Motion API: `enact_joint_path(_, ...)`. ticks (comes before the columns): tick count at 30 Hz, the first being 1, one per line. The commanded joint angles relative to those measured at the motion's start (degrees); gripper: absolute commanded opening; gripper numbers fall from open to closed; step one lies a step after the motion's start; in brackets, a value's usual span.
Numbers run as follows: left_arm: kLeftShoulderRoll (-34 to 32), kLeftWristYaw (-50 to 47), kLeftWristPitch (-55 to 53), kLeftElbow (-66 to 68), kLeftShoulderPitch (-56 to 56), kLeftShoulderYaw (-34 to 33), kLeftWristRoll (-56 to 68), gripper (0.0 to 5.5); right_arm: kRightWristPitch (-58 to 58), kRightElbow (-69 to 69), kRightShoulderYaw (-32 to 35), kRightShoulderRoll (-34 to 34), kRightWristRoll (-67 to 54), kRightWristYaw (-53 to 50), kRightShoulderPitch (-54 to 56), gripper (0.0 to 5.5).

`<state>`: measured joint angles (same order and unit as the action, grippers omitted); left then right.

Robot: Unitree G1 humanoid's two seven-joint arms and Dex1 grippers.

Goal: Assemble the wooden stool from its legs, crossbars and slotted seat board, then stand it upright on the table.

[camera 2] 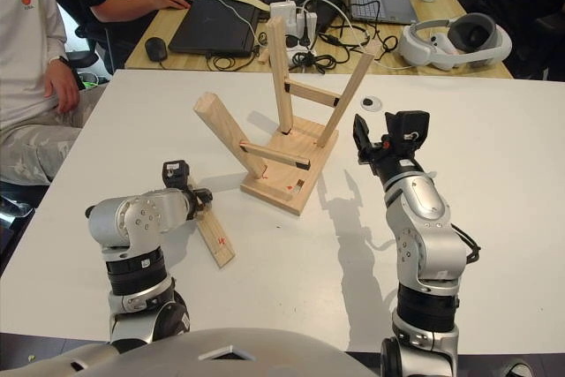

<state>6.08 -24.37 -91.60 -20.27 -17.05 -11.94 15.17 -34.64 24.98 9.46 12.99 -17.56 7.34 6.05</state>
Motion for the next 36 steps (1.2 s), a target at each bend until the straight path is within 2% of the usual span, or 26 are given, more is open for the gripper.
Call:
enact_joint_path(1, 7.0, 1.2, -0.9, 0.3, 3.3, -1.3, -0.5, 2.85, -0.7, 0.3, 0.6, 0.7, -0.3, 0.3, 0.9, 2.99)
enact_joint_path(4, 5.1, 2.6, -0.9, 0.1, 1.7, -3.5, -0.4, 2.43, -0.9, 0.6, 1.5, 0.7, -1.2, 0.3, 1.5, 2.99)
enact_joint_path(7, -4.1, 6.7, 0.9, -0.6, -2.1, -4.5, -0.7, 2.05, -0.5, 2.5, 4.2, -0.5, -6.5, 1.9, 2.6, 2.99)
enact_joint_path(9, -12.4, 10.4, 6.0, 0.4, -5.3, -3.2, -1.6, 2.05, -0.4, 4.4, 6.9, -1.8, -12.5, 3.0, 3.5, 2.99)
enact_joint_path(14, -22.2, 15.8, 17.9, 4.9, -12.5, -2.6, -4.0, 2.05, -0.6, 3.8, 10.3, -2.0, -22.2, 3.9, 7.1, 2.99)
enact_joint_path(18, -31.3, 20.1, 35.0, 6.6, -19.5, 3.2, -10.1, 2.05, -1.2, 2.1, 13.3, -1.5, -30.8, 3.5, 11.1, 2.99)
enact_joint_path(22, -42.2, 26.9, 63.6, 7.4, -28.0, 15.5, -23.3, 2.04, -2.3, 1.7, 14.8, -0.6, -42.0, 4.0, 14.6, 2.99)
enact_joint_path(23, -42.9, 29.8, 71.2, 6.9, -29.3, 19.6, -25.8, 2.04, -2.3, 1.7, 14.9, -0.4, -44.9, 4.5, 15.4, 2.99)
enact_joint_path(25, -40.6, 35.9, 77.8, 5.1, -29.9, 26.4, -26.4, 2.04, -2.3, 2.4, 13.9, -0.1, -49.2, 5.8, 16.8, 2.99)
enact_joint_path(29, -35.9, 43.7, 82.8, 3.7, -26.4, 35.1, -26.9, 2.04, -3.1, 2.1, 11.2, 1.0, -55.8, 10.1, 19.5, 2.99)
enact_joint_path(36, -28.8, 47.4, 81.5, 3.4, -25.5, 38.2, -29.5, 2.04, -2.2, -4.4, 10.5, 5.2, -57.0, 15.1, 24.9, 2.99)
